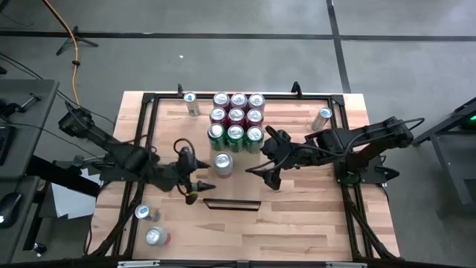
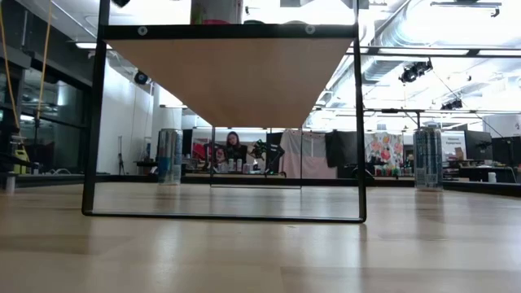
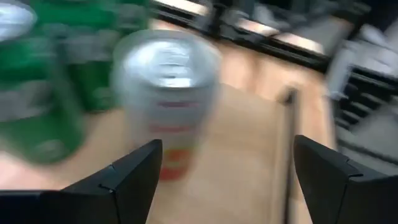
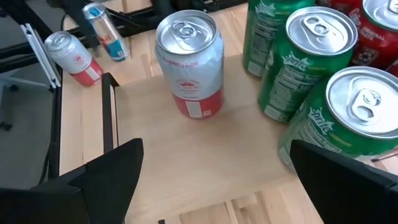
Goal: Place canned beverage on shelf
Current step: Put the bottom right pink white soda can on the shelf
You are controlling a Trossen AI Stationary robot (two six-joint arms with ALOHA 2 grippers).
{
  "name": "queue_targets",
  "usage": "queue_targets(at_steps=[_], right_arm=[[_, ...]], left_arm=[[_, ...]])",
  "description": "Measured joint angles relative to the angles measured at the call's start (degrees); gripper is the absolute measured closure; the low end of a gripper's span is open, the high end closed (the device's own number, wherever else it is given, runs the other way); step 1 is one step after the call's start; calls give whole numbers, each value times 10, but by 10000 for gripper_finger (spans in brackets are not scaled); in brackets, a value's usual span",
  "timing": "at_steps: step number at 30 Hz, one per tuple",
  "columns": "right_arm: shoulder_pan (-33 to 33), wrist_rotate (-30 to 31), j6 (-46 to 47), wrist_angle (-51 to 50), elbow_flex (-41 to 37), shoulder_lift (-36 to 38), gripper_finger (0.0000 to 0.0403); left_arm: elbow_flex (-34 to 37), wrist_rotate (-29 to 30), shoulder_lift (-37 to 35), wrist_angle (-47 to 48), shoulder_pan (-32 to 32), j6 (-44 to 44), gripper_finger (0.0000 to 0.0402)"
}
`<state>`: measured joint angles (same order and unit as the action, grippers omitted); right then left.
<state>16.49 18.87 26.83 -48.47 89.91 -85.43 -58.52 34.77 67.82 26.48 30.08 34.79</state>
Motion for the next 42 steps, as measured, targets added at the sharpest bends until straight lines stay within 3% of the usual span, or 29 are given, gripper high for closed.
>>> queue_targets(at_steps=[3,5,11,16,23,27,30,38,42], right_arm=[[0,0,1,-2,0,0,11],[0,0,-1,-2,0,0,11],[0,1,-13,-2,0,0,11],[0,1,-13,-3,0,0,11],[0,1,-12,-2,0,0,11],[0,2,-12,-2,0,0,11],[0,5,-12,-2,0,0,11],[0,5,-12,-2,0,0,11],[0,10,-11,-2,0,0,11]], left_arm=[[0,103,6,23,14,59,113],[0,137,21,22,17,83,113],[0,139,90,-26,19,101,113],[0,198,131,-40,19,128,113],[0,273,152,-39,19,152,113],[0,279,153,-40,19,129,121],[0,279,153,-41,19,110,156],[0,276,152,-40,15,66,330],[1,252,152,-36,9,43,386]])
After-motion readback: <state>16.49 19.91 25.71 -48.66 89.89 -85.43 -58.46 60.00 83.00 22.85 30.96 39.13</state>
